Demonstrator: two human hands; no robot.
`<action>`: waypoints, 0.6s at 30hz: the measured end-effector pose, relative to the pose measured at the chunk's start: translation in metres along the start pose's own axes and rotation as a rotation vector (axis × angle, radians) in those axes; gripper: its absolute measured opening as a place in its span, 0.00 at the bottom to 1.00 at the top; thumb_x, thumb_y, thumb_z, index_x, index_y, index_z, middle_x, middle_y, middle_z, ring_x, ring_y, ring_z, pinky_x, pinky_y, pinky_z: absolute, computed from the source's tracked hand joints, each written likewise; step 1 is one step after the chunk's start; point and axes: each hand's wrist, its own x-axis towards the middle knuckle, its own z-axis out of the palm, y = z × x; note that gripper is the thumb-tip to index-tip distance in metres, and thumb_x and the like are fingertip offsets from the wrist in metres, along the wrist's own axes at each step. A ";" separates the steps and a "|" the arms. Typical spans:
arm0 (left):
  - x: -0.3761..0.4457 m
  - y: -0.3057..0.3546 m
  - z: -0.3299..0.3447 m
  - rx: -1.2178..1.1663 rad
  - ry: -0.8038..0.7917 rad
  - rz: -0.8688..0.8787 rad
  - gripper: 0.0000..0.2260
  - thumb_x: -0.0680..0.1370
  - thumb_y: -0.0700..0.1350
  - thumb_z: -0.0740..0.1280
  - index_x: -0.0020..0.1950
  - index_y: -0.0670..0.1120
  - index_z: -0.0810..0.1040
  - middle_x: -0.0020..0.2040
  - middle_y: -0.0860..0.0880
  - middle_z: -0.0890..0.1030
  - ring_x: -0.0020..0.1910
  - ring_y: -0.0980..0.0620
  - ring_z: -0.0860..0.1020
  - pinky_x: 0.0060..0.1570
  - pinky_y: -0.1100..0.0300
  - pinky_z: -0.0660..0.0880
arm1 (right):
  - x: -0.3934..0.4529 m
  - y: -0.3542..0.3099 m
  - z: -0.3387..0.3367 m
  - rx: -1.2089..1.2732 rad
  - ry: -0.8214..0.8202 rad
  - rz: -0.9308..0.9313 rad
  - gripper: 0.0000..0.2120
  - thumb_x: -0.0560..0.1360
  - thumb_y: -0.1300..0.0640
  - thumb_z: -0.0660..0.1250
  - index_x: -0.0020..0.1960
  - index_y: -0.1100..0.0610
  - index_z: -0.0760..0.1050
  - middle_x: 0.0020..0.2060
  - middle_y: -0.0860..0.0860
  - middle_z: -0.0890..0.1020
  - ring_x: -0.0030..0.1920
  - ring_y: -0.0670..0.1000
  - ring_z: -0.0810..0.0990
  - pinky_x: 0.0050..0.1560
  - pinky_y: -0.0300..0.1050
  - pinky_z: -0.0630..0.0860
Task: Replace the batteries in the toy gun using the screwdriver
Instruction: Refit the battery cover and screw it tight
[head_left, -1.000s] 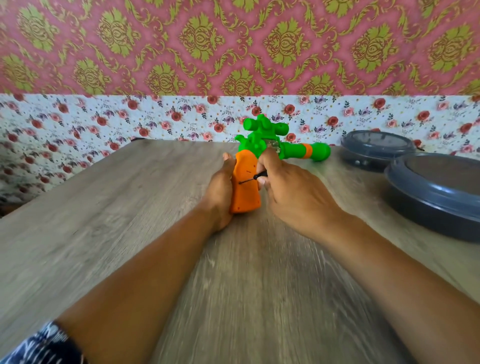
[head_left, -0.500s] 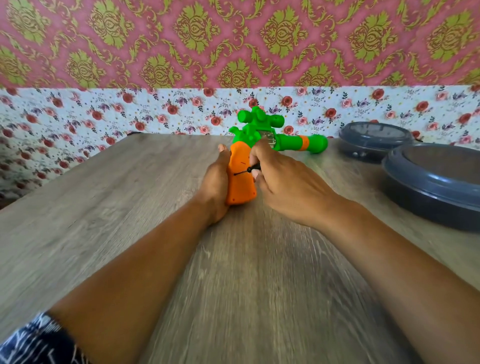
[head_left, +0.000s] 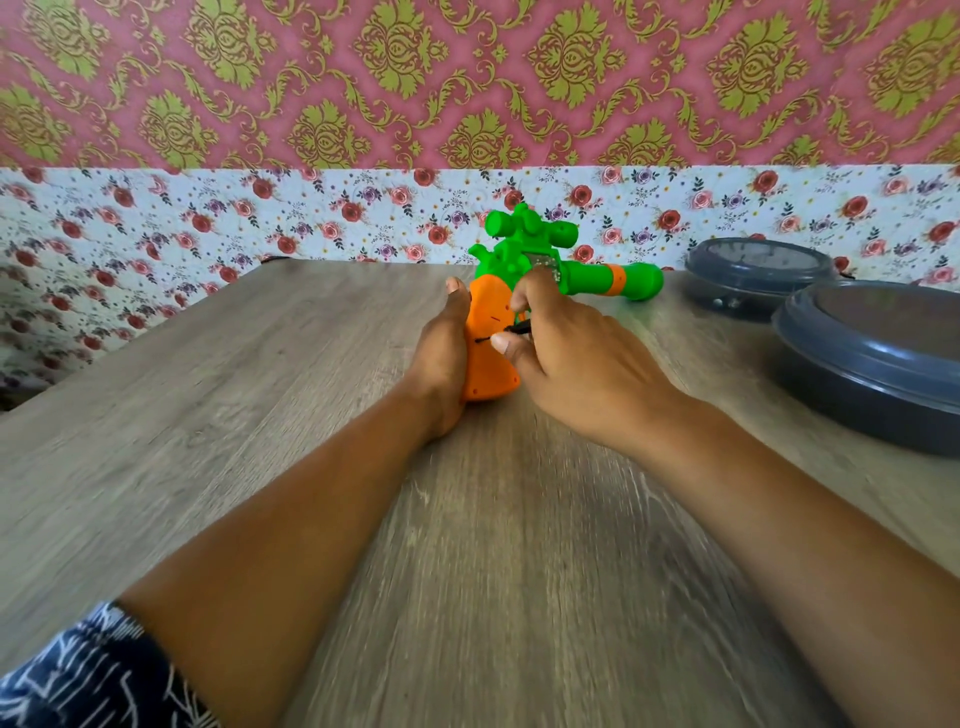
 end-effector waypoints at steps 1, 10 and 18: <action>0.000 0.000 0.000 0.002 0.006 0.003 0.28 0.79 0.64 0.46 0.57 0.47 0.77 0.49 0.43 0.82 0.49 0.46 0.80 0.54 0.51 0.74 | 0.000 0.000 -0.001 0.030 -0.025 -0.010 0.14 0.79 0.51 0.56 0.60 0.57 0.61 0.47 0.53 0.74 0.43 0.57 0.76 0.37 0.47 0.65; 0.001 -0.001 0.001 -0.018 0.007 -0.014 0.30 0.79 0.64 0.47 0.64 0.44 0.75 0.53 0.41 0.82 0.49 0.45 0.80 0.50 0.53 0.77 | -0.001 0.001 0.007 -0.129 0.072 0.041 0.14 0.80 0.48 0.53 0.47 0.58 0.68 0.44 0.60 0.79 0.45 0.63 0.78 0.36 0.48 0.64; 0.004 -0.003 -0.002 -0.044 -0.027 0.009 0.28 0.80 0.63 0.45 0.49 0.48 0.79 0.39 0.48 0.84 0.39 0.51 0.82 0.43 0.57 0.76 | 0.001 -0.002 0.003 0.014 -0.030 -0.052 0.09 0.78 0.60 0.57 0.57 0.58 0.63 0.47 0.55 0.73 0.44 0.62 0.76 0.37 0.51 0.70</action>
